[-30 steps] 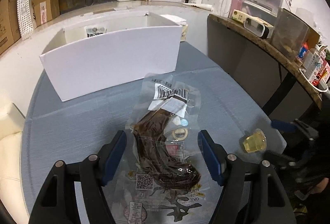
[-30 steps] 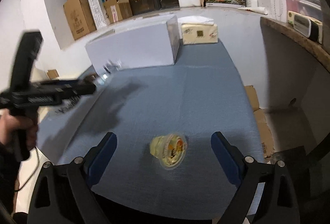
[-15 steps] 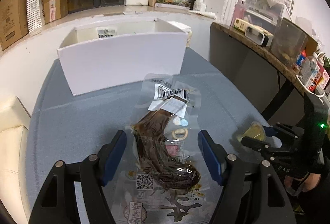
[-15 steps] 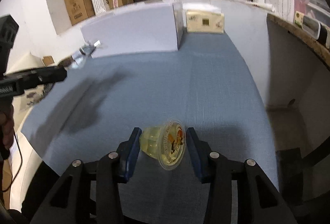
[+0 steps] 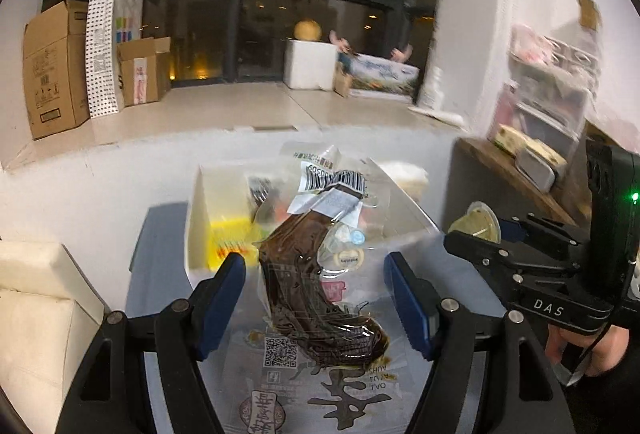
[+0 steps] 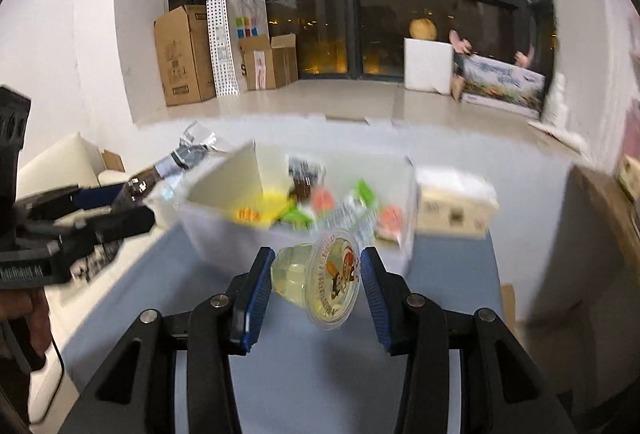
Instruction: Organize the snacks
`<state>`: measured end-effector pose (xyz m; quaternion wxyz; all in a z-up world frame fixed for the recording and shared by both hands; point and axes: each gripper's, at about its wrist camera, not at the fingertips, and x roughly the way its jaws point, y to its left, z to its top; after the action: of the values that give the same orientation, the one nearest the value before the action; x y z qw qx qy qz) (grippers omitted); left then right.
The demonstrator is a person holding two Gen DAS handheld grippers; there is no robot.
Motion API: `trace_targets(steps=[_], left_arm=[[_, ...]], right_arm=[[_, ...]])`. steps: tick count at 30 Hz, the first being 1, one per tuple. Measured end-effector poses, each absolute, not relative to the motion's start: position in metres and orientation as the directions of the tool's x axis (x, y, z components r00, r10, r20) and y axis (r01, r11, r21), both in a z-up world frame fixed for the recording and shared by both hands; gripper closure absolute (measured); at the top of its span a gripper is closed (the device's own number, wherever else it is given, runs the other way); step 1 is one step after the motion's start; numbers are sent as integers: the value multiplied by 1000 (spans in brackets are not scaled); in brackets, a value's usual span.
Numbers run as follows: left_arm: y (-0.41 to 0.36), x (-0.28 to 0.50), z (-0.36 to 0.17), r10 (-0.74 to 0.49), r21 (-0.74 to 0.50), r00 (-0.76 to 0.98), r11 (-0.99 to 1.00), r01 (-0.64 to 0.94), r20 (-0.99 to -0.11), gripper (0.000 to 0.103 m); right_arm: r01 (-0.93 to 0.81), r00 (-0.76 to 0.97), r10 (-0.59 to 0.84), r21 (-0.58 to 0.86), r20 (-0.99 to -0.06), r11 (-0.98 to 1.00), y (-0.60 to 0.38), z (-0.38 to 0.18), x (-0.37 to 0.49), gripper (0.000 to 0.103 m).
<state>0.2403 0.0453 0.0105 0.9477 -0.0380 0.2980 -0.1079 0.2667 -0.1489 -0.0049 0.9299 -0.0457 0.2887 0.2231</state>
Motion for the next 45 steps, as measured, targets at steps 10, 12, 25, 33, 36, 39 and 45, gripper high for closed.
trace_targets(steps=[10,12,25,33,36,39,45], left_arm=[[69,330,-3,-157,-110,792,987,114,-590,25],[73,348,-14,-159,-117,775,987,110,-612,25],[75,332,-28,-137,-139,786,988,65,-603,0],[50,242,-10,-84,-93,827,995,39,-555,0],[46,204,-4,-80,-108,832,994,25,-549,0],[44,166,3,-46,-109,849,994,-13,-527,0],[38,101,6,-52,-117,865,993,-8,-499,0]], right_arm=[[-410,693,382,102,-611,906,-113,-19,361,54],[-397,695,360,86,-622,914,-113,-28,368,54],[-323,756,295,60,-584,945,-144,-33,354,0],[-329,777,308,62,-550,942,-167,-15,276,0],[-330,773,328,98,-544,939,-178,-11,241,0],[-347,764,368,144,-530,927,-190,-8,205,0],[-381,734,434,212,-523,900,-205,-8,146,0]])
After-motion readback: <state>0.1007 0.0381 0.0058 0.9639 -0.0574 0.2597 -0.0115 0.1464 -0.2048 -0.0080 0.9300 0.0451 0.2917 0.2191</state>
